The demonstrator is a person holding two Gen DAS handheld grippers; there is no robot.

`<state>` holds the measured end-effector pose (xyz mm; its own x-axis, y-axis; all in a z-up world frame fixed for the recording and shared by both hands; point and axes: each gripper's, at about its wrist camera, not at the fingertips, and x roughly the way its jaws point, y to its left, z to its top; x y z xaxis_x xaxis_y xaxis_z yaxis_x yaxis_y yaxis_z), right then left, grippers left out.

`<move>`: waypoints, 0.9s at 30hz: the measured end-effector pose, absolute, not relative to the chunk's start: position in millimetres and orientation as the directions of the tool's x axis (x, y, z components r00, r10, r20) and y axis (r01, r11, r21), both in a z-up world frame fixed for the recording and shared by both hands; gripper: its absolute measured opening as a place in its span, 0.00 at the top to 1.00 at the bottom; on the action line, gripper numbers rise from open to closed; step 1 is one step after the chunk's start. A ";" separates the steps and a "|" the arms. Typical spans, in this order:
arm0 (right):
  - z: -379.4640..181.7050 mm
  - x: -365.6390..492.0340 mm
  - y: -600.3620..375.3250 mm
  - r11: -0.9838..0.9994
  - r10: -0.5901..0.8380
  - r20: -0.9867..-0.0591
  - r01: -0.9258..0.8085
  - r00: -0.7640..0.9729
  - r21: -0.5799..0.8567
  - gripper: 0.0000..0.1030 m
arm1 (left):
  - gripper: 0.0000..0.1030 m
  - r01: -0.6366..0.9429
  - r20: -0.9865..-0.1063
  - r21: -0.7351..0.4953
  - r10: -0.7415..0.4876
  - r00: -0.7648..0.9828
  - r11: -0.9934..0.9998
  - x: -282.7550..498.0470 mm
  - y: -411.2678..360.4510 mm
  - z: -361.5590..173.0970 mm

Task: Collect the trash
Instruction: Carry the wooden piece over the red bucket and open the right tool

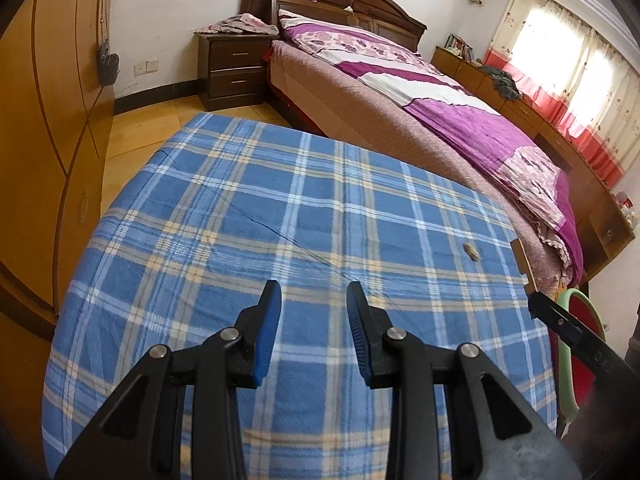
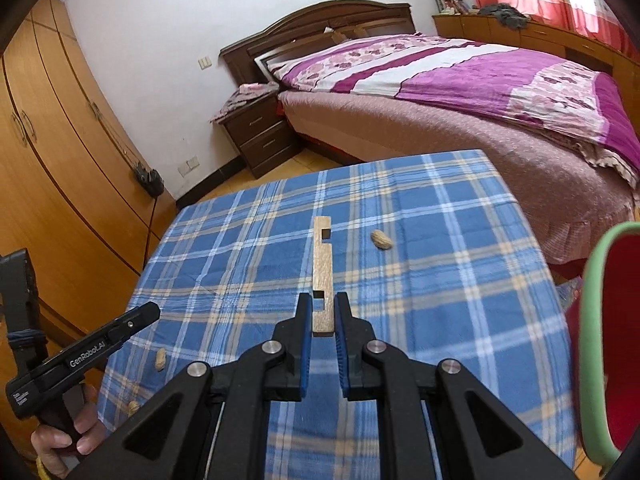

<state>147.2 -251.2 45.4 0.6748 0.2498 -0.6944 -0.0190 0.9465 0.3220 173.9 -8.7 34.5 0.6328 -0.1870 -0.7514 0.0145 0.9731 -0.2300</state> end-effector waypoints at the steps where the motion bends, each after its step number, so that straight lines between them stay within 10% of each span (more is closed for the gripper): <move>1: 46.8 143.6 -253.4 0.946 0.249 -0.691 -0.016 0.678 0.325 0.88 | 0.67 0.022 -0.750 -0.230 -0.192 0.633 0.973 170.7 -11.1 36.1; 27: 68.6 14.3 -346.7 0.903 0.104 -0.622 0.188 0.776 0.386 0.88 | 0.67 0.200 -0.744 -0.223 -0.299 0.598 0.954 111.2 -78.8 48.4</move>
<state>14.3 -346.7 68.6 0.7764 0.1042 -0.6215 0.1881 0.9030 0.3864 111.2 -78.8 48.4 0.5981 -0.2991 -0.7435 0.2002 0.9541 -0.2228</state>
